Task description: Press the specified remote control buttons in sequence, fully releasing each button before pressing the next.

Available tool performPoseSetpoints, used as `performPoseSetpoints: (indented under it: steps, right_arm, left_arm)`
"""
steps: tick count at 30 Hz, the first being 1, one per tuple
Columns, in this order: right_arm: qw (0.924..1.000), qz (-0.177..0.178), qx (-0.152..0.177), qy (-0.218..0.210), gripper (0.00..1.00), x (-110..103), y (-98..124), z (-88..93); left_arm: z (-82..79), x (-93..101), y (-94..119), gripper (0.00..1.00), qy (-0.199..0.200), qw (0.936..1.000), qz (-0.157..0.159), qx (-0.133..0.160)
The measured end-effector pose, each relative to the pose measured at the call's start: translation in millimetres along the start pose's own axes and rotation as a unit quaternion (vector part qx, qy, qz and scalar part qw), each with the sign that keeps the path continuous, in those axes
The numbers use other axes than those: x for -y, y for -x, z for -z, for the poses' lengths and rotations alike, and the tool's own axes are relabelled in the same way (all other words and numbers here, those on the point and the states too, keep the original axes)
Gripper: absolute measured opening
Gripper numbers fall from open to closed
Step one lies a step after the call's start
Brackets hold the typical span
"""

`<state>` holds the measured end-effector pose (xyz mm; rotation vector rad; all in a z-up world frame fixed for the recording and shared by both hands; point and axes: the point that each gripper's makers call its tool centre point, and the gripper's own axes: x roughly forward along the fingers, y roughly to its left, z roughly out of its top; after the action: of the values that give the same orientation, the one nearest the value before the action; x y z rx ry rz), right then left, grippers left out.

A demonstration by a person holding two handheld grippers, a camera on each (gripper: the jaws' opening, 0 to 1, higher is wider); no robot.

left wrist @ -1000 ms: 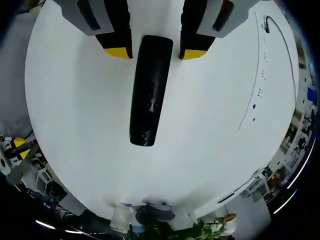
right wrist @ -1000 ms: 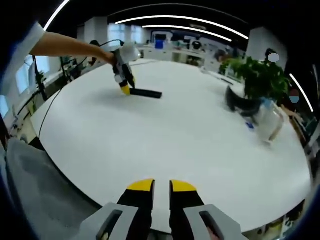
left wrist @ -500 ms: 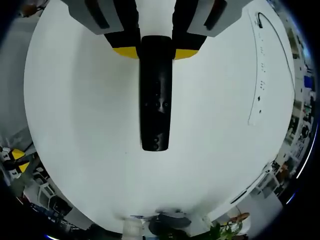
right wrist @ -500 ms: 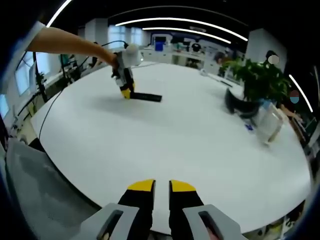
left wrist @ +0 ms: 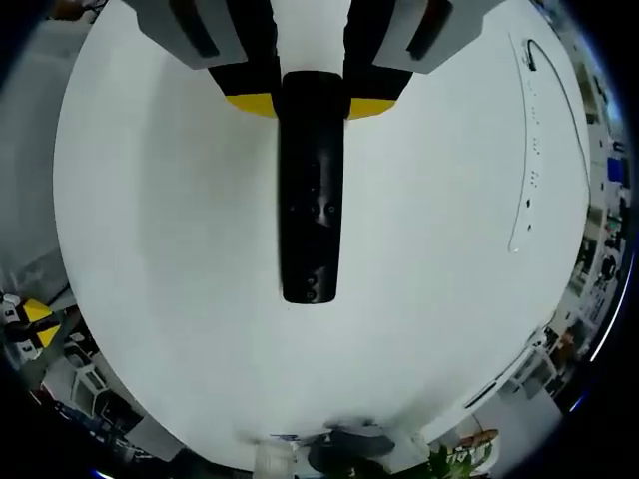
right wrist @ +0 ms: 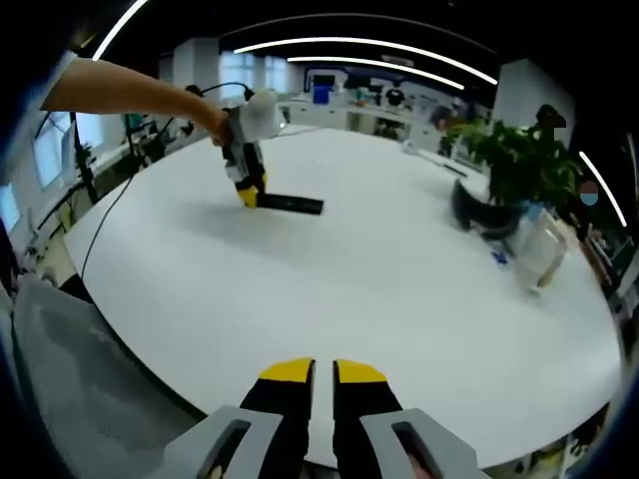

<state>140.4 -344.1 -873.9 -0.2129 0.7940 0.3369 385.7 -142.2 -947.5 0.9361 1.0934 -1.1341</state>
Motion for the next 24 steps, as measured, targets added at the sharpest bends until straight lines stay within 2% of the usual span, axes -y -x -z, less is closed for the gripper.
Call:
performPoseSetpoints:
  steps: [17, 24]
  right_arm:
    - [0.9999, 0.003, 0.01, -0.004, 0.0, 0.9, 5.3, -0.9]
    - [0.9999, 0.004, 0.014, -0.006, 0.0, 1.7, 6.7, -1.8]
  left_arm:
    - [5.3, 45.2, 0.0, 0.23, 0.012, 0.9999, -0.001, 0.008]
    - [6.1, 61.3, 0.7, 0.23, 0.006, 1.0, 0.0, -0.001]
